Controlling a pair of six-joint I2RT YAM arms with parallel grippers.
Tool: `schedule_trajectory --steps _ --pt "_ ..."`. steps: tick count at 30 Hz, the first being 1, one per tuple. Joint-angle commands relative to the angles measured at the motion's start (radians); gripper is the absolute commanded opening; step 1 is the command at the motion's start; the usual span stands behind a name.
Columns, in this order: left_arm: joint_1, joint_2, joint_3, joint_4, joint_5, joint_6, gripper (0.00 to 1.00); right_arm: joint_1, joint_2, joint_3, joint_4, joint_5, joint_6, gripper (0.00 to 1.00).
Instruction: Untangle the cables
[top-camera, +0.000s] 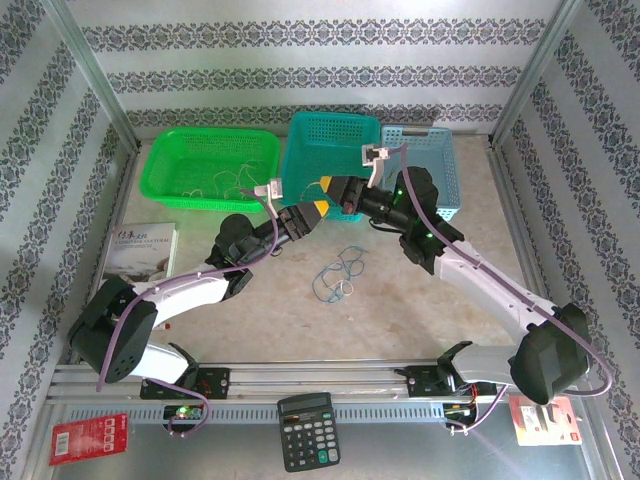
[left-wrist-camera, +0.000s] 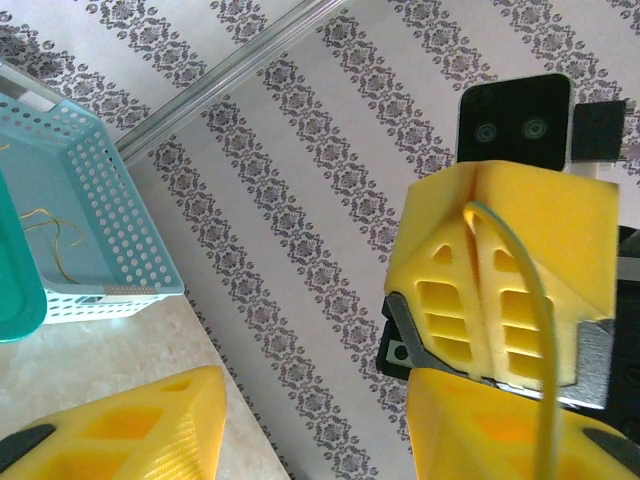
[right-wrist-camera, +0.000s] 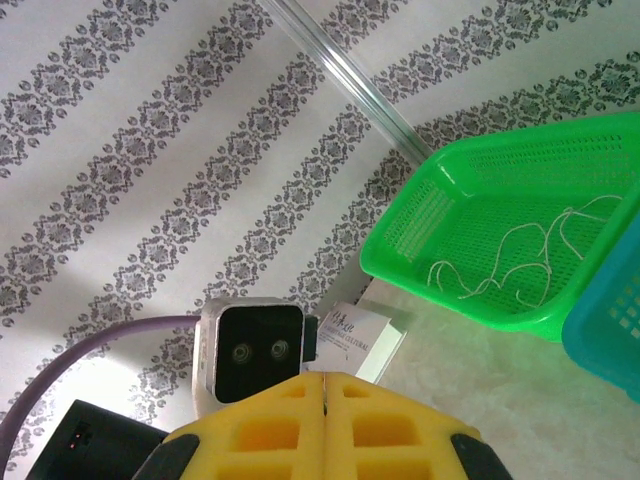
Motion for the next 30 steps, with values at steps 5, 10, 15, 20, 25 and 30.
schedule_trajectory --steps 5,10,15,20,25,30 --pt "-0.008 0.047 -0.008 0.048 0.018 0.034 0.42 0.02 -0.003 0.09 0.012 -0.016 -0.006 0.0" --pt "-0.009 0.071 -0.02 0.072 0.018 0.032 0.35 0.023 -0.01 0.113 0.009 -0.008 -0.004 0.0" --pt "-0.008 0.096 -0.03 0.099 0.018 0.021 0.35 0.024 -0.016 0.126 0.012 -0.002 0.0 0.0" --pt "-0.008 0.118 -0.024 0.116 0.021 0.009 0.35 0.03 -0.02 0.137 0.014 0.004 0.001 0.0" --pt "-0.01 0.125 -0.023 0.129 0.023 0.005 0.36 0.037 -0.024 0.136 0.015 0.01 -0.002 0.0" --pt "-0.01 0.11 -0.059 0.139 0.014 0.015 0.4 0.032 -0.03 0.136 0.014 0.021 -0.009 0.0"
